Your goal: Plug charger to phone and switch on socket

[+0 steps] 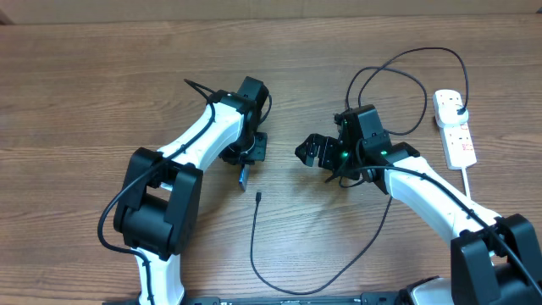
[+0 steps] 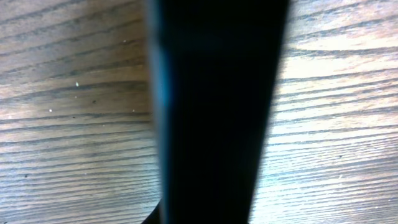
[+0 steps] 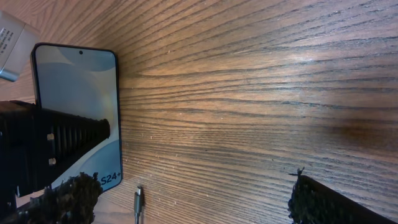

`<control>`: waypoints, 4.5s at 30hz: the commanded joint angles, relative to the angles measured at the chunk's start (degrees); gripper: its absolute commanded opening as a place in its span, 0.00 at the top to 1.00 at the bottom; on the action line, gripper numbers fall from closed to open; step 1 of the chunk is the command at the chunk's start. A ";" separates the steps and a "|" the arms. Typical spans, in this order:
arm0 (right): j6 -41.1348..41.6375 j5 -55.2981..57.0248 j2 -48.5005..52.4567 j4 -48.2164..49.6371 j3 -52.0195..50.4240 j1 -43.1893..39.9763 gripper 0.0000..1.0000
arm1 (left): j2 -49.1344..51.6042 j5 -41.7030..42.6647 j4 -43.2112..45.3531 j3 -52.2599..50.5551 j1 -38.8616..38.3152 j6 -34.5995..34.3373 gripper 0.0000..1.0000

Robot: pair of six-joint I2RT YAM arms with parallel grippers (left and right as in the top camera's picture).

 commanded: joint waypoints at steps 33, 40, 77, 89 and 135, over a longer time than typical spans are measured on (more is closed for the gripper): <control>-0.31 0.55 -0.28 0.33 0.42 -0.13 0.00 | 0.17 47.76 -42.84 14.27 7.58 -0.44 0.96; -0.28 0.55 -0.28 0.33 0.42 -0.13 0.00 | 0.17 52.70 -42.84 14.27 6.34 -0.68 0.96; -0.28 0.57 -0.31 0.31 0.42 -0.13 0.00 | 0.17 61.68 -42.84 14.27 5.81 -12.46 0.96; -0.28 0.57 -0.28 0.31 0.42 -0.13 0.00 | 0.17 60.98 -42.84 14.27 5.79 -12.41 0.96; -0.31 0.57 -0.28 0.33 0.42 -0.13 0.00 | 0.17 30.75 -23.41 14.27 5.77 -5.05 0.96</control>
